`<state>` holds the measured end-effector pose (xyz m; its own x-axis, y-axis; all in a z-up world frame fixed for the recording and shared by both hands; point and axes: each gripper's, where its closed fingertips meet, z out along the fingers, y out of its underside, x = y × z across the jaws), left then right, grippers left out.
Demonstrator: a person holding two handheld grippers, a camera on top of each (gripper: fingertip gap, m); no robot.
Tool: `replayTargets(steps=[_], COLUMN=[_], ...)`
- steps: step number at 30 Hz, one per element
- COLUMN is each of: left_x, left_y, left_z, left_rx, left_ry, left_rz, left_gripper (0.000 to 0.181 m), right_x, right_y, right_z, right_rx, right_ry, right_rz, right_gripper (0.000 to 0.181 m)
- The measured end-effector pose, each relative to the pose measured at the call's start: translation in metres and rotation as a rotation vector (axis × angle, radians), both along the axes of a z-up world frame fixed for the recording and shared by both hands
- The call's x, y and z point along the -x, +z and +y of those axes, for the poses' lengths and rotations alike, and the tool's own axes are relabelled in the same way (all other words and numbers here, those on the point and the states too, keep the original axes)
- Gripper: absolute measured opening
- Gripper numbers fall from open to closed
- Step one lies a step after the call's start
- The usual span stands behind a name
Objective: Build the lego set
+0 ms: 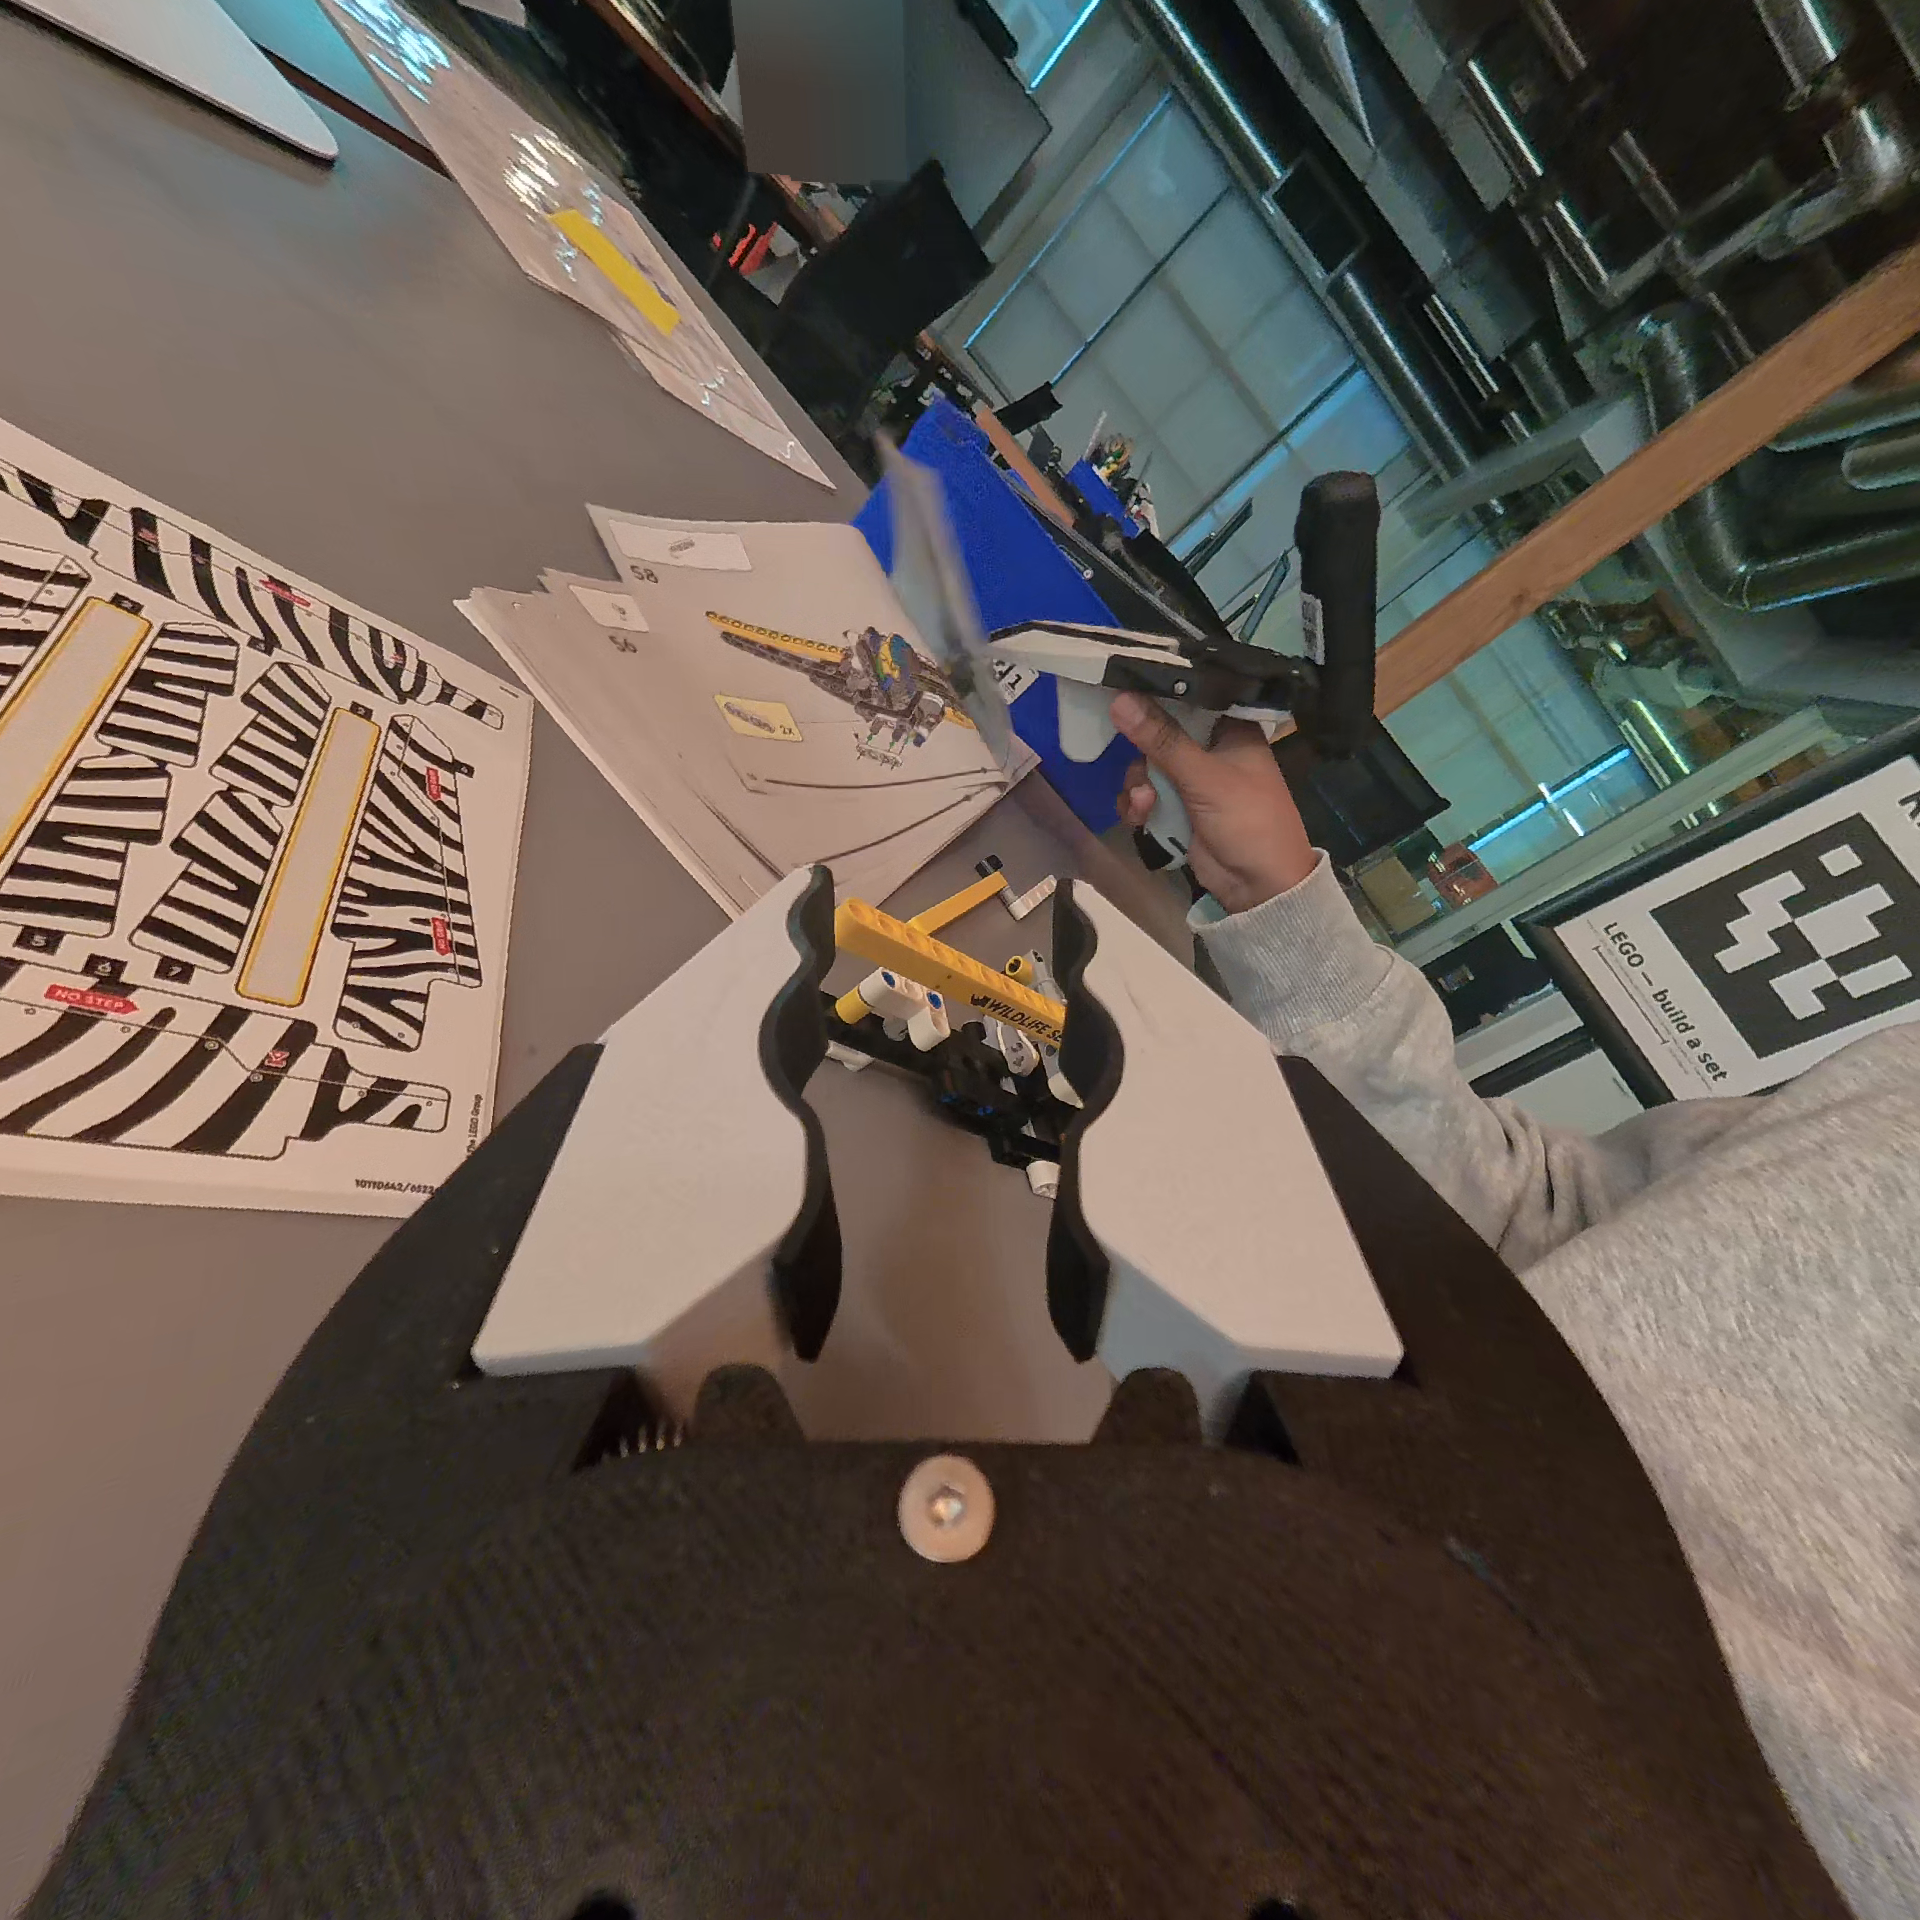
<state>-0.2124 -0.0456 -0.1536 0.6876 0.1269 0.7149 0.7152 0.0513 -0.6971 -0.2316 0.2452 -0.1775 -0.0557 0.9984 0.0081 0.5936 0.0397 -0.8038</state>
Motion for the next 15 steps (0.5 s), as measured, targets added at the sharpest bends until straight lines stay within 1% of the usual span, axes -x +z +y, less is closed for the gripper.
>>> replayTargets(steps=[3, 15], left_x=[-0.0002, -0.0004], left_y=[-0.0002, -0.0001], left_z=[0.0003, 0.0003], left_rx=[0.003, 0.002], left_ry=[-0.001, -0.001], left_rz=[0.002, 0.002], left_gripper=[0.04, 0.04], right_x=[-0.0035, -0.0067], right_y=[0.0023, 0.0104], right_z=[0.0117, 0.0141], right_rx=[-0.061, -0.102], right_ry=[-0.03, -0.034], right_rz=[0.002, 0.018], right_gripper=[0.018, 0.02])
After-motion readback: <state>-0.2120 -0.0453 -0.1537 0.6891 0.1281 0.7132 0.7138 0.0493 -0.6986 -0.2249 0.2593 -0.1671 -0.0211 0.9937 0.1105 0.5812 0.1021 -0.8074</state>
